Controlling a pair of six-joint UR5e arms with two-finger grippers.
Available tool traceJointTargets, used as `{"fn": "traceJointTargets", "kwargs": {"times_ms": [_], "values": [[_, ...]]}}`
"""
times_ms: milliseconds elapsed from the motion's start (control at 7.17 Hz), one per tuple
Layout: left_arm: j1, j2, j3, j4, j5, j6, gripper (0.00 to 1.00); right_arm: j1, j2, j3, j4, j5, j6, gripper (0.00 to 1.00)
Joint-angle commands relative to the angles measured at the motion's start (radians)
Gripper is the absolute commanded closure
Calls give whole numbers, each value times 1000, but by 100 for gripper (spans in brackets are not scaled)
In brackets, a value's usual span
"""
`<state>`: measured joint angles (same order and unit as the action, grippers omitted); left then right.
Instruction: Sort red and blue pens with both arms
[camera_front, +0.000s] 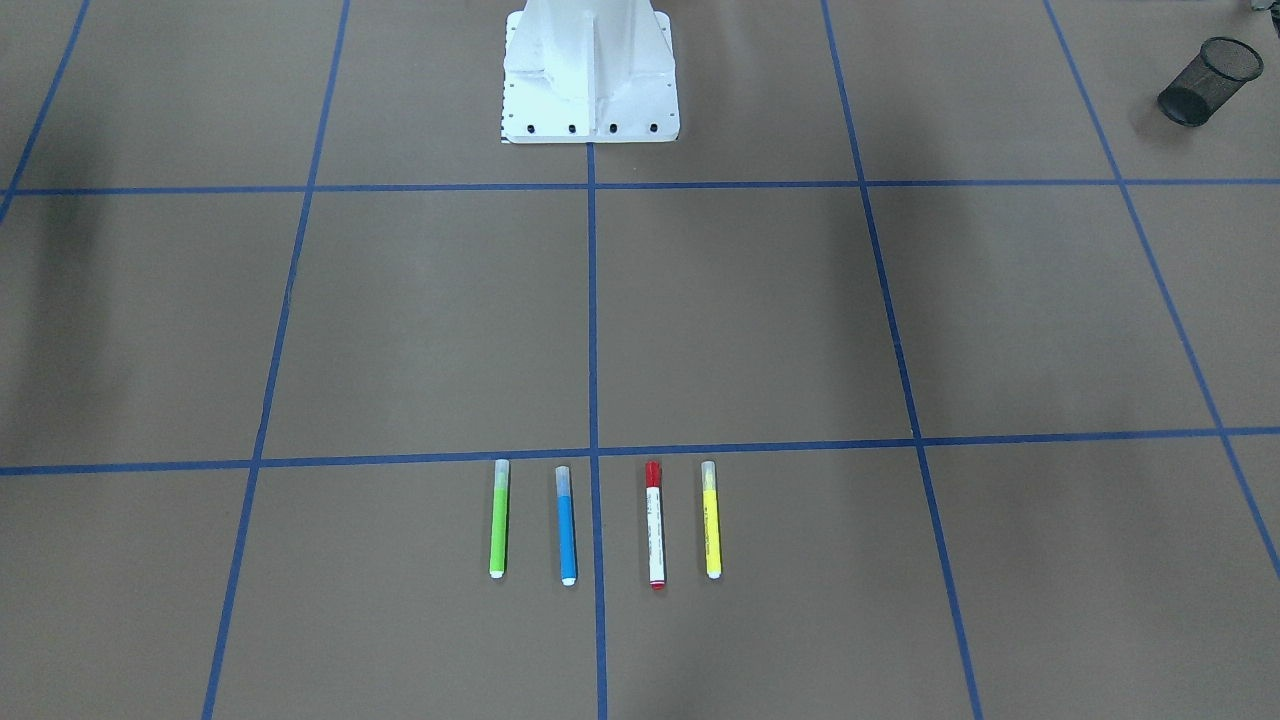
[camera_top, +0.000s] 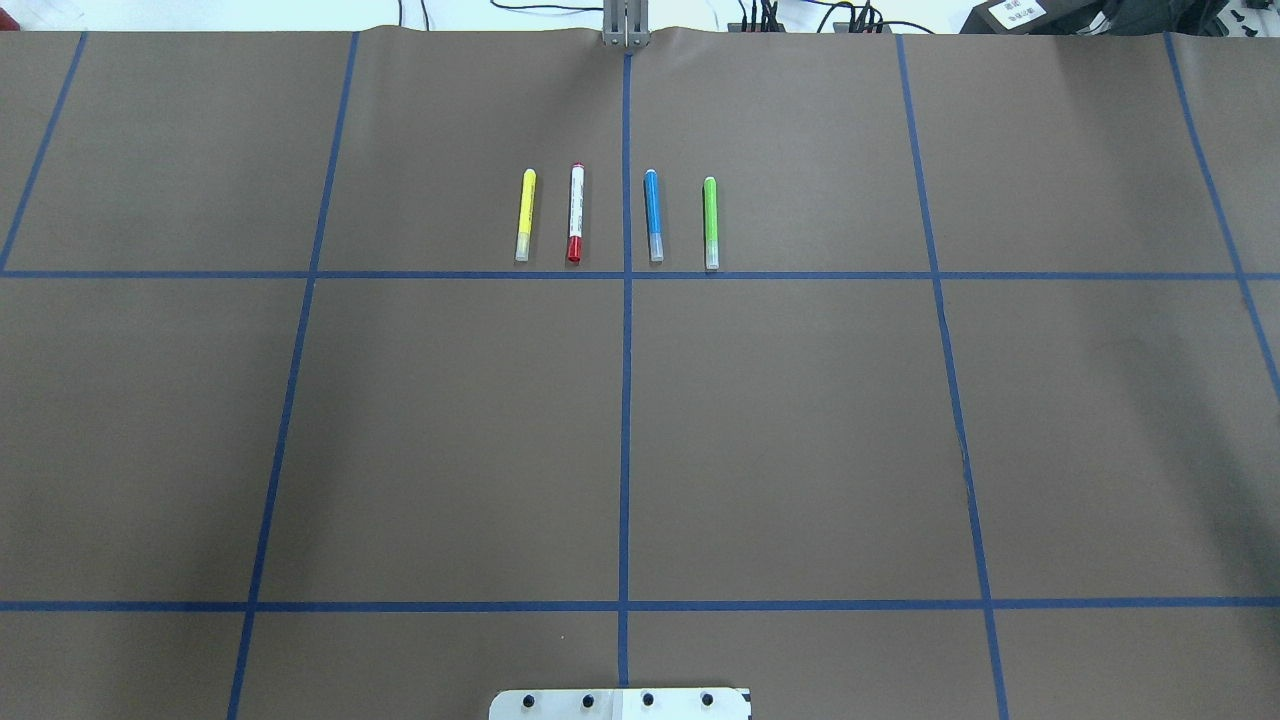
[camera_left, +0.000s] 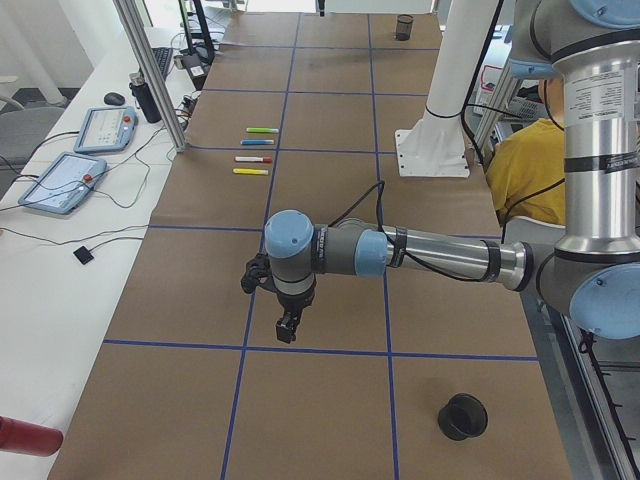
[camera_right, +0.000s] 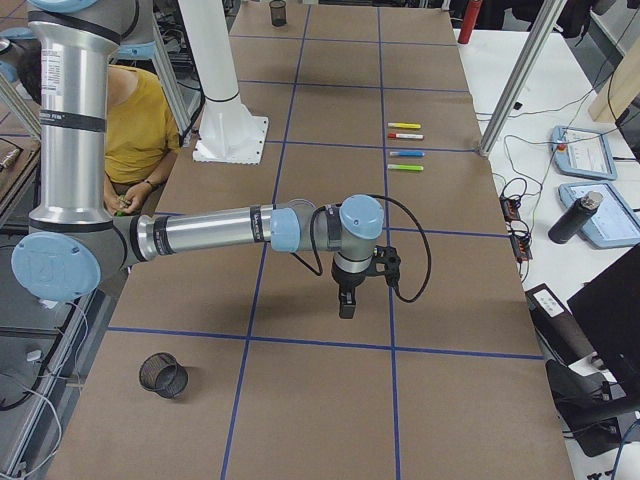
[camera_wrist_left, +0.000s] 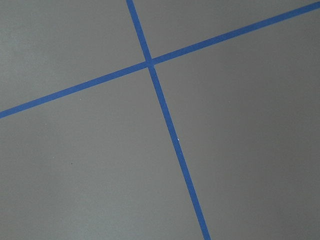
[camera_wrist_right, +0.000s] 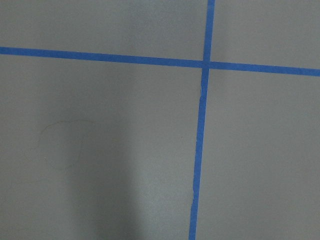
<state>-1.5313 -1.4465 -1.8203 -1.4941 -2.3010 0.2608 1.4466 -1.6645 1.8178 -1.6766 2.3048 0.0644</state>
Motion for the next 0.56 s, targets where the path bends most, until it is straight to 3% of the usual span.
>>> {"fn": "traceJointTargets", "kwargs": {"times_ms": [0, 418], "values": [[2, -2, -2, -3, 0, 0, 0, 0, 0, 0, 0, 1, 0, 0], [3, -2, -4, -66, 0, -9, 0, 0, 12, 5, 0, 1, 2, 0]]}}
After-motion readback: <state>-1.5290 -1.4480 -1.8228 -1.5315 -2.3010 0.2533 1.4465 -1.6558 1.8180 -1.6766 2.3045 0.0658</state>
